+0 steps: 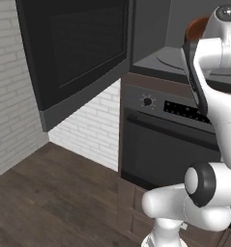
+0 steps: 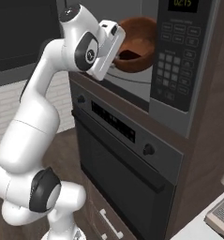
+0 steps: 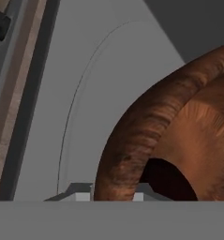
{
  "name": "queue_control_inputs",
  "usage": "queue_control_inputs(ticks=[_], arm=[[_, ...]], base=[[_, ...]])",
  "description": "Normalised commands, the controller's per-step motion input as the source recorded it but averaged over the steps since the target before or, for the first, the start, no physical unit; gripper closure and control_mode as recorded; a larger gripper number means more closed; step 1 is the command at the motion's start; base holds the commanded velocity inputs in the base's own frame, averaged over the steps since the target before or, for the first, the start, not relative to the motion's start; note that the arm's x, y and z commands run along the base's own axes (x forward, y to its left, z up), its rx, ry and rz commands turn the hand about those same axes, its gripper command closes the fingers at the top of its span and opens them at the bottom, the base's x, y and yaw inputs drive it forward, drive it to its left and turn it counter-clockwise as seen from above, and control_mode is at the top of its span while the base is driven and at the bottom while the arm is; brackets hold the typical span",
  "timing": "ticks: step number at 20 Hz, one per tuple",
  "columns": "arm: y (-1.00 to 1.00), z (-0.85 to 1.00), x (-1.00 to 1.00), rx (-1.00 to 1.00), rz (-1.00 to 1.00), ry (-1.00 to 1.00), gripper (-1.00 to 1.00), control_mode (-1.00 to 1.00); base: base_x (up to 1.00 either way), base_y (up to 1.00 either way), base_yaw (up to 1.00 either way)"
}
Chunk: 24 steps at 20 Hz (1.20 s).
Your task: Pick the avocado from the sink and place it in the bowl. Then pick the bowl and place it in the microwave. Then close the microwave door and press the start button.
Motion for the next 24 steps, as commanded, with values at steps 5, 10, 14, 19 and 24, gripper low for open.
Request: queue_control_inputs(ticks=[5,10,14,19,24], arm=[[-0.03,-0.14,0.26,0.00,0.00,-0.01,-1.00,-1.00],[0.00,0.00,0.17,0.00,0.00,-0.19,-1.00,-1.00],[0.21,0.00,0.07,-0.09,0.00,-0.42,-1.00,-1.00],[0.27,0.08,-0.66,-0.05,0.06,-0.35,-1.00,-1.00],[0.44,0.41,-1.00,-0.01,0.07,-0.06,-1.00,-1.00]], base=[[0.00,0.00,0.00],[0.00,0.00,0.00],[0.00,0.00,0.00],[0.00,0.00,0.00],[0.00,0.00,0.00]])
